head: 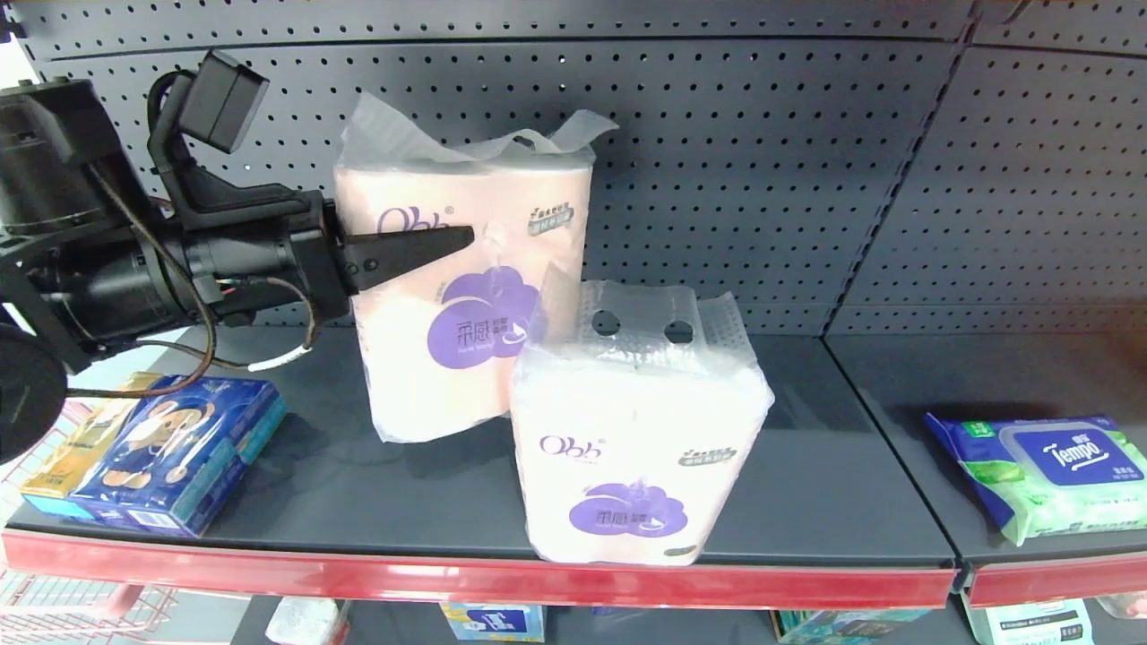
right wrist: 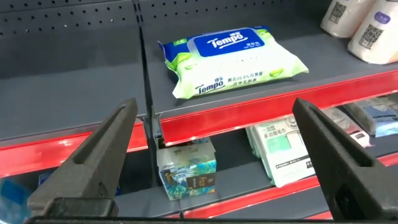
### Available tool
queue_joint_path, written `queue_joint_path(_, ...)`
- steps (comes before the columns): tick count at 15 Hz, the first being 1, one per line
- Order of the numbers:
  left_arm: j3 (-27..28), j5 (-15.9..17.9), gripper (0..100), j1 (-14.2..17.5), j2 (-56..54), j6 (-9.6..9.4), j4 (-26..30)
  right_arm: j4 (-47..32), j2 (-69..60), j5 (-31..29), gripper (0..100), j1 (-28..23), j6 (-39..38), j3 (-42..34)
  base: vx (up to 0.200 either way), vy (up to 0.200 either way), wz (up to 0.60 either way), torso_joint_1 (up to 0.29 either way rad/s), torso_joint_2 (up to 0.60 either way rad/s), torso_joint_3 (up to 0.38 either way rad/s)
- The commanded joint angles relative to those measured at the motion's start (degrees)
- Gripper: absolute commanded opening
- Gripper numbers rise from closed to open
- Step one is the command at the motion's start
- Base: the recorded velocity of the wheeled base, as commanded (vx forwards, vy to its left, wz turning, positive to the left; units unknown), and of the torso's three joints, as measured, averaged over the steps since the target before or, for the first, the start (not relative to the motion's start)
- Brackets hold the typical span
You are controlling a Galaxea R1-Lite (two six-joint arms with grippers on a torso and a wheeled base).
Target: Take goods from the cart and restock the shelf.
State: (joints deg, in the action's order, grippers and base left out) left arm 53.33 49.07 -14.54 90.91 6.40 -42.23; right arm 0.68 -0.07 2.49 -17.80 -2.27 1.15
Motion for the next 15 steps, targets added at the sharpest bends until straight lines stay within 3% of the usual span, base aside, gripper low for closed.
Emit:
queue_joint_path(1,0.3,4.0,0,1.4,5.2,0.02,-3.9,0.0,0.1,0.1,100,0.0,0.1,0.0,0.000,0.000,0.00,0.000,0.00,0.000)
queue_joint_path(5,3.2,8.0,0,2.0,12.8,0.10,-12.3,-0.1,0.1,0.9,100,0.0,1.4,0.0,0.000,0.000,0.00,0.000,0.00,0.000)
queue_joint_path(8,6.3,8.9,0,1.8,16.5,0.10,-12.5,-0.2,0.1,3.9,100,0.0,2.2,0.0,0.000,0.000,0.00,0.000,0.00,0.000)
queue_joint_path(12,11.8,13.0,0,1.9,21.6,0.02,-13.1,-0.2,0.1,4.1,100,0.0,2.2,0.0,0.000,0.000,0.00,0.000,0.00,0.000)
queue_joint_path(15,12.1,16.5,0,2.2,23.8,0.10,-16.3,-0.2,0.1,4.1,100,0.0,2.8,0.0,0.000,0.000,0.00,0.000,0.00,0.000)
